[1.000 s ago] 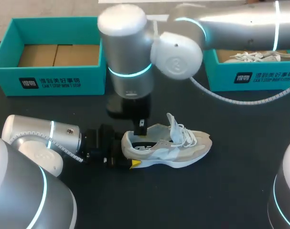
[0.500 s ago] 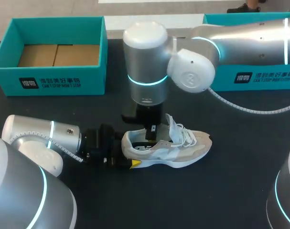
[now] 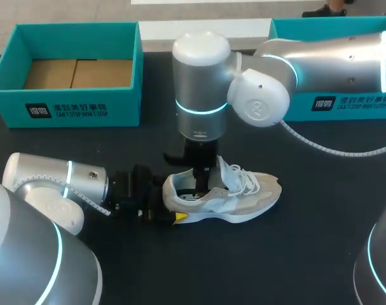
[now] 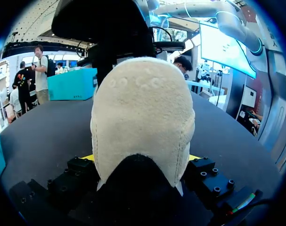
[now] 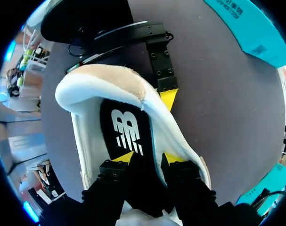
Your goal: Take the shoe out of the shoebox, open the shoe tongue, remove and reinsert the insole, then place the shoe into the shoebox
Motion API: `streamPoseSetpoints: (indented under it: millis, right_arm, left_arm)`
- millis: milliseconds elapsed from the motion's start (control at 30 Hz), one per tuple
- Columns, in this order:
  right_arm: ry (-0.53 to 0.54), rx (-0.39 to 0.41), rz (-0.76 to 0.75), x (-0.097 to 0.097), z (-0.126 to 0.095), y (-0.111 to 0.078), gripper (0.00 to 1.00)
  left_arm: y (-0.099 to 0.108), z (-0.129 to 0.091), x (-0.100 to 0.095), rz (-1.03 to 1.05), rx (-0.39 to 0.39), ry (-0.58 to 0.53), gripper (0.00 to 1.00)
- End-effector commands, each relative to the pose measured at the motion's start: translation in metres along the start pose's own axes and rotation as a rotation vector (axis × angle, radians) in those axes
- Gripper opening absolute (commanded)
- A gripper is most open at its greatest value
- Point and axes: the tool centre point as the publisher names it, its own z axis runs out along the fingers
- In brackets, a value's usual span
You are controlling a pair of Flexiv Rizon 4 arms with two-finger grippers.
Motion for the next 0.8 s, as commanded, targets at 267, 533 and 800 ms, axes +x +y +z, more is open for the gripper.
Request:
streamPoseSetpoints:
  millis: [267,533,800]
  right_arm:
    - [0.126,-0.007,0.042,0.019,0.035,0.012,0.0]
    - [0.054,-0.059,0.17,0.036,0.007,-0.007,0.0]
    - [-0.002,-0.069,0.198,0.033,-0.032,-0.023,0.0]
  left_arm:
    - [0.006,0.005,-0.002,0.001,-0.003,0.001,0.0]
    - [0.006,0.005,-0.002,0.001,-0.003,0.001,0.0]
    - [0.006,0.005,-0.002,0.001,-0.003,0.001,0.0]
